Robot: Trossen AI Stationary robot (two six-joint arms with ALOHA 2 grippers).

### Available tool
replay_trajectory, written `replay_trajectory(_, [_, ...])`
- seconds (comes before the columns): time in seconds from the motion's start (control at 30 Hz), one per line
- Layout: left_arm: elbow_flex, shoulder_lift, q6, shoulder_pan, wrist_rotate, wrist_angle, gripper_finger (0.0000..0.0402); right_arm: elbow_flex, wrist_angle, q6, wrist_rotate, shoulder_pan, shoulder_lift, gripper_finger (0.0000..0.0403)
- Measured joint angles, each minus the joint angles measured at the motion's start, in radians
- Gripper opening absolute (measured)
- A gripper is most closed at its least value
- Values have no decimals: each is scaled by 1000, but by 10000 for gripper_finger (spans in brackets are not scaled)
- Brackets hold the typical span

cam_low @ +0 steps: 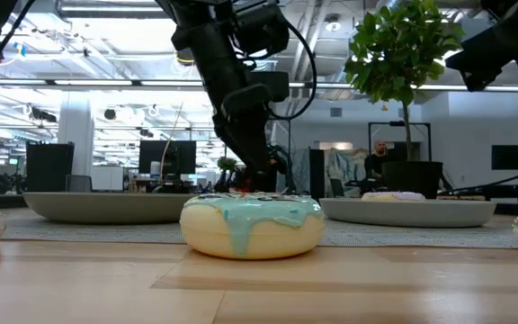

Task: Pick & Place donuts
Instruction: Put the big pink donut into the blue plate

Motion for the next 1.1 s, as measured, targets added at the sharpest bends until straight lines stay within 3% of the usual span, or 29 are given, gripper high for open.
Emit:
replay_trajectory(0.5, [0, 0, 35, 0, 4, -37, 308, 0, 0, 0, 0, 0, 0, 133])
replay_trajectory(0.67, [0, 0, 58, 4, 87, -33, 321, 0, 0, 0, 0, 0, 0, 134])
replay_trajectory(0.93, [0, 0, 69, 4, 77, -16, 325, 0, 0, 0, 0, 0, 0, 134])
replay_trajectory(1.1, [0, 0, 92, 4, 144, -10, 326, 0, 0, 0, 0, 0, 0, 133])
